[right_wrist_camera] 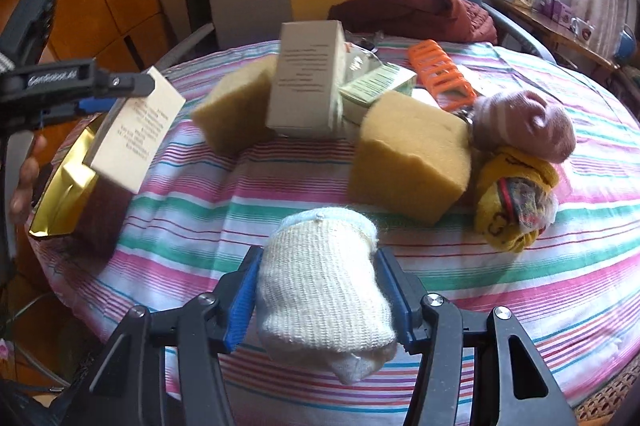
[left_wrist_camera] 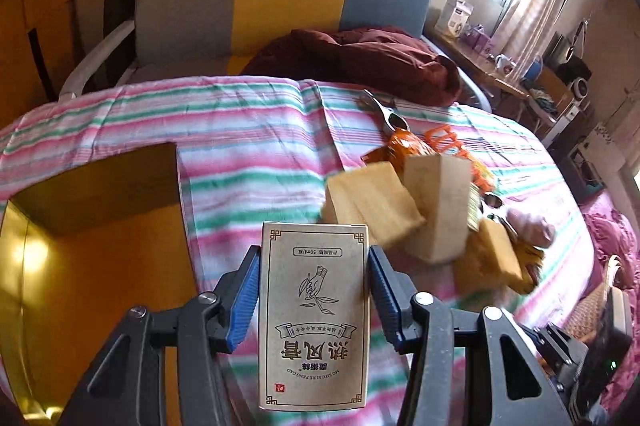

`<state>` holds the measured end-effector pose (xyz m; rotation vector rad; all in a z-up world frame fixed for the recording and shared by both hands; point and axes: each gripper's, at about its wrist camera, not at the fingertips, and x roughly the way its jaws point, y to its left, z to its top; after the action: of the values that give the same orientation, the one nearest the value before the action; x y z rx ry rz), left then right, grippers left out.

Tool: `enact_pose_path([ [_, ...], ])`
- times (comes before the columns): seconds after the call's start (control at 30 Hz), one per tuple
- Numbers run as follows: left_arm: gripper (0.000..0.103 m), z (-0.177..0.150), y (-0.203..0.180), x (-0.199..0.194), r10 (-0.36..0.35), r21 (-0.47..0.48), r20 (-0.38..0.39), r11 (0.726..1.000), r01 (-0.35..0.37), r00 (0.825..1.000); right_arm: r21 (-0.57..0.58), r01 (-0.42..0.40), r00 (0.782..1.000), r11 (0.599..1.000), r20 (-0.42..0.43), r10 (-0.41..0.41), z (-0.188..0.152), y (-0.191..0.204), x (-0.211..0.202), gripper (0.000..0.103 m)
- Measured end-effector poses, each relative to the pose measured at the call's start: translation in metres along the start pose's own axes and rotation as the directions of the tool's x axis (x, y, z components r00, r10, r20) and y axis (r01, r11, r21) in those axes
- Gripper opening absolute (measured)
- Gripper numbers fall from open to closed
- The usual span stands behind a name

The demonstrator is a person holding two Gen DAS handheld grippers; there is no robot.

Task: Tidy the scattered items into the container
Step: 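Carry the flat white box into the gold tray with the left tool while the right tool carries the sock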

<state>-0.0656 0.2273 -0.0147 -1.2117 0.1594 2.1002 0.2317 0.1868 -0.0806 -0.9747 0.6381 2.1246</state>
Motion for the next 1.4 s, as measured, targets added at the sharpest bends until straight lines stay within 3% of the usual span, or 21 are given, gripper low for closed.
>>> enact_pose_path([
  [0.27, 0.052, -0.020, 0.035, -0.050, -0.022, -0.080, 0.054, 0.996, 0.027, 0.998, -0.069, -0.044, 0.999, 0.997, 0.022, 0.046, 0.011, 0.034, -0.010, 0.057],
  [0.47, 0.052, -0.027, 0.095, -0.092, 0.104, -0.158, 0.108, 0.984, -0.086, 0.989, -0.177, -0.141, 0.988, 0.974, 0.028, 0.149, 0.037, 0.090, -0.011, 0.054],
  [0.63, 0.052, -0.039, 0.149, -0.105, 0.209, -0.229, 0.098, 0.956, -0.182, 0.973, -0.260, -0.228, 0.970, 0.938, 0.018, 0.240, 0.067, 0.149, 0.001, 0.042],
  [0.7, 0.052, -0.045, 0.167, -0.104, 0.221, -0.257, 0.086, 0.947, -0.193, 0.971, -0.296, -0.216, 0.973, 0.931, 0.012, 0.230, 0.075, 0.166, 0.014, 0.035],
  [0.8, 0.052, -0.055, 0.184, -0.098, 0.232, -0.291, 0.075, 0.935, -0.201, 0.970, -0.289, -0.193, 0.980, 0.938, -0.019, 0.196, 0.083, 0.174, 0.041, 0.033],
  [0.9, 0.052, -0.061, 0.190, -0.092, 0.212, -0.313, 0.074, 0.933, -0.179, 0.975, -0.214, -0.262, 0.965, 0.941, -0.075, 0.252, 0.079, 0.162, 0.049, 0.034],
  [0.97, 0.052, -0.065, 0.188, -0.091, 0.214, -0.298, 0.087, 0.938, -0.180, 0.973, -0.208, -0.324, 0.946, 0.923, -0.088, 0.312, 0.072, 0.158, 0.037, 0.056],
  [1.0, 0.052, -0.065, 0.188, -0.089, 0.212, -0.293, 0.085, 0.939, -0.179, 0.973, -0.221, -0.326, 0.945, 0.919, -0.094, 0.313, 0.066, 0.156, 0.032, 0.073],
  [1.03, 0.052, -0.066, 0.189, -0.088, 0.201, -0.291, 0.085, 0.942, -0.168, 0.976, -0.226, -0.322, 0.946, 0.919, -0.098, 0.308, 0.060, 0.154, 0.028, 0.079],
  [1.17, 0.052, -0.066, 0.194, -0.085, 0.178, -0.292, 0.092, 0.945, -0.144, 0.980, -0.229, -0.276, 0.958, 0.934, -0.145, 0.247, 0.033, 0.137, 0.023, 0.083],
  [1.27, 0.052, -0.068, 0.195, -0.081, 0.170, -0.304, 0.090, 0.943, -0.136, 0.981, -0.239, -0.268, 0.955, 0.933, -0.191, 0.226, 0.019, 0.132, 0.029, 0.086],
  [1.4, 0.052, -0.070, 0.193, -0.082, 0.177, -0.298, 0.086, 0.944, -0.144, 0.980, -0.236, -0.284, 0.946, 0.929, -0.230, 0.231, 0.018, 0.136, 0.044, 0.079],
])
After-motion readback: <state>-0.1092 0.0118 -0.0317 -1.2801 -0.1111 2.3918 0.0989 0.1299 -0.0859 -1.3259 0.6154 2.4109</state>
